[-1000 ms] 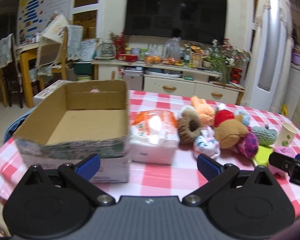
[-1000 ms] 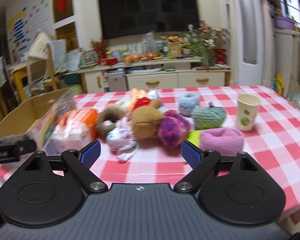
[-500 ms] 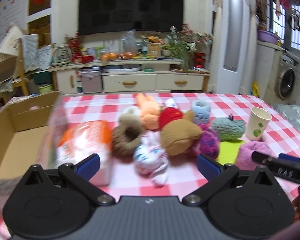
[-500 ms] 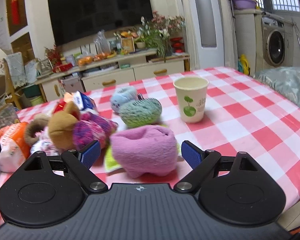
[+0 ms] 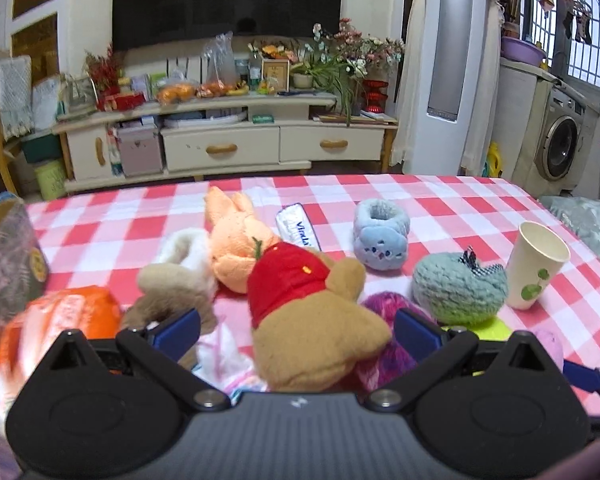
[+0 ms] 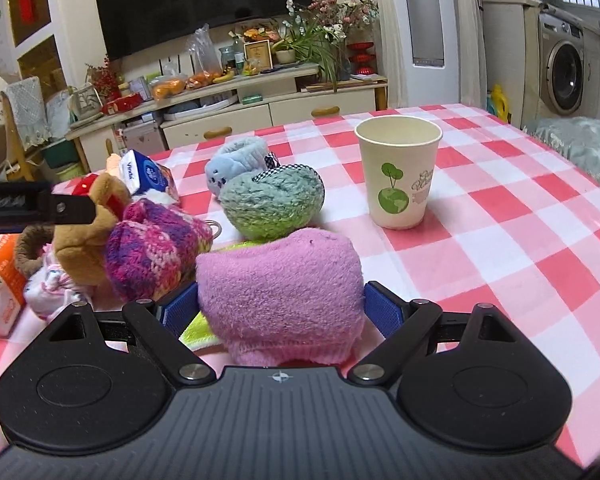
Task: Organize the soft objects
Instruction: 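Grasp the pink knit hat with the right gripper while the left grasps the brown teddy bear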
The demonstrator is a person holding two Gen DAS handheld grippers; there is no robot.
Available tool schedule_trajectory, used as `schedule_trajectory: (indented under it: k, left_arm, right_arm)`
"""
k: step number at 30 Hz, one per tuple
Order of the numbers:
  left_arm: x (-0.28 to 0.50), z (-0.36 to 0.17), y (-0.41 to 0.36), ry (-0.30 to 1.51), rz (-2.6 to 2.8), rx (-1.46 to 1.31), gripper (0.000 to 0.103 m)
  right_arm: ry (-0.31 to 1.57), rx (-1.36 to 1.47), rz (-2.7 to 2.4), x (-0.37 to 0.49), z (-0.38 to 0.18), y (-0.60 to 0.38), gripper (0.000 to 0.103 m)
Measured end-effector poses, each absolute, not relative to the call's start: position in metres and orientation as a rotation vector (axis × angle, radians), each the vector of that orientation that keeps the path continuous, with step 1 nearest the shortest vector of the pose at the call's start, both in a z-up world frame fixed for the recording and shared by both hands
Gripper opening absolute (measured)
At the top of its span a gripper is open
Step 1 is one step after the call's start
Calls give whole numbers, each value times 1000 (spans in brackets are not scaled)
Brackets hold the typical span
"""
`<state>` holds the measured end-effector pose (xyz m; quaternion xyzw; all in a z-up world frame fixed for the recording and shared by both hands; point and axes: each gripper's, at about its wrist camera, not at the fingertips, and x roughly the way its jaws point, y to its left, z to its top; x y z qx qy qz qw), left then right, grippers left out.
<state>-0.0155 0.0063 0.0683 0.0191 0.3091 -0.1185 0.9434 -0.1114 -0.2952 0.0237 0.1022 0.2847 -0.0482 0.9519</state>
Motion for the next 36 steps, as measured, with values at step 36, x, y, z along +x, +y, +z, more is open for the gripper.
schedule_trajectory:
  k: [36]
  left_arm:
    - [-4, 102, 56, 610, -251, -109, 74]
  right_arm:
    - [505, 134, -107, -95, 39, -286, 103]
